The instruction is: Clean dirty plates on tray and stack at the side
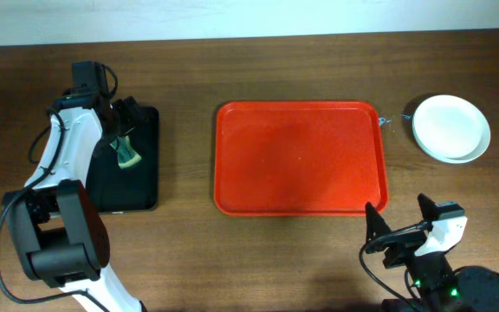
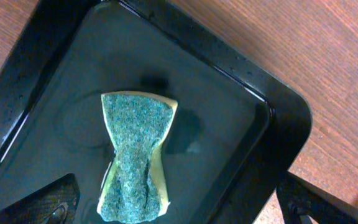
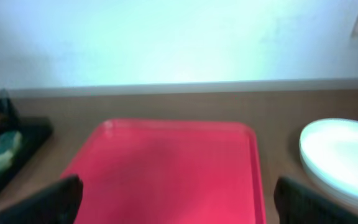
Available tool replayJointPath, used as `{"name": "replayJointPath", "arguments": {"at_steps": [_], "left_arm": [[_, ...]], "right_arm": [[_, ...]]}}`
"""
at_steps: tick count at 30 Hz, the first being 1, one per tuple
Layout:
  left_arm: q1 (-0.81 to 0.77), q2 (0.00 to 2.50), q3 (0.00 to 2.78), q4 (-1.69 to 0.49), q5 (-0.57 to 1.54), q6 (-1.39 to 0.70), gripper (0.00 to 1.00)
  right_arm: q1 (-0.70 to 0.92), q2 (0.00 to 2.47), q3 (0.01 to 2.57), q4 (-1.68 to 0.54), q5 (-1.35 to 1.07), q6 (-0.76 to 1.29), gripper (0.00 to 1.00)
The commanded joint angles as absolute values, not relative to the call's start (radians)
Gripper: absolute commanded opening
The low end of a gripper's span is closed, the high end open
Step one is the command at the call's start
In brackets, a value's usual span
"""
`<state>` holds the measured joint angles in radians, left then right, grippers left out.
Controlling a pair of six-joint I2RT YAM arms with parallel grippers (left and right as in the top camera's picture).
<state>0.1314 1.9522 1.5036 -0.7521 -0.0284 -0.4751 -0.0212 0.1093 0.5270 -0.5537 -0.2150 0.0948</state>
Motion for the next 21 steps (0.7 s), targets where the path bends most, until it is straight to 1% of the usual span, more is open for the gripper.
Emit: {"name": "replayJointPath", "arguments": {"at_steps": [1,4,12,15,18,21], "left_arm": [[0.136,1.935,1.518,-0.753,-0.021,-0.473,0.99],[0.136,1.935,1.518,-0.753,-0.021,-0.473,0.99],[0.136,1.935,1.518,-0.753,-0.022,-0.473,0.99],[0.136,1.935,1.518,-0.753,-0.021,-0.473,0.99],[0.136,1.935,1.518,-0.753,-0.022,-0.473,0.99],[0.136,1.935,1.518,-0.753,-0.022,-0.473,0.99]], "right_arm": [[-0.013,0.016,0.341,-0.382,-0.197,0.081,0.99],[-0.013,0.003,0.216,-0.221,-0.180,0.082,0.99],[-0.012,0.003,0.015,0.047,-0.142,0.082,0.99],[-0.006,0.003,0.006,0.041,-0.118,0.081,0.99],[0.006,0.003,0.006,-0.062,-0.076,0.081,0.99],[0.009,0.003,0.006,-0.075,-0.066,0.043,0.99]]}}
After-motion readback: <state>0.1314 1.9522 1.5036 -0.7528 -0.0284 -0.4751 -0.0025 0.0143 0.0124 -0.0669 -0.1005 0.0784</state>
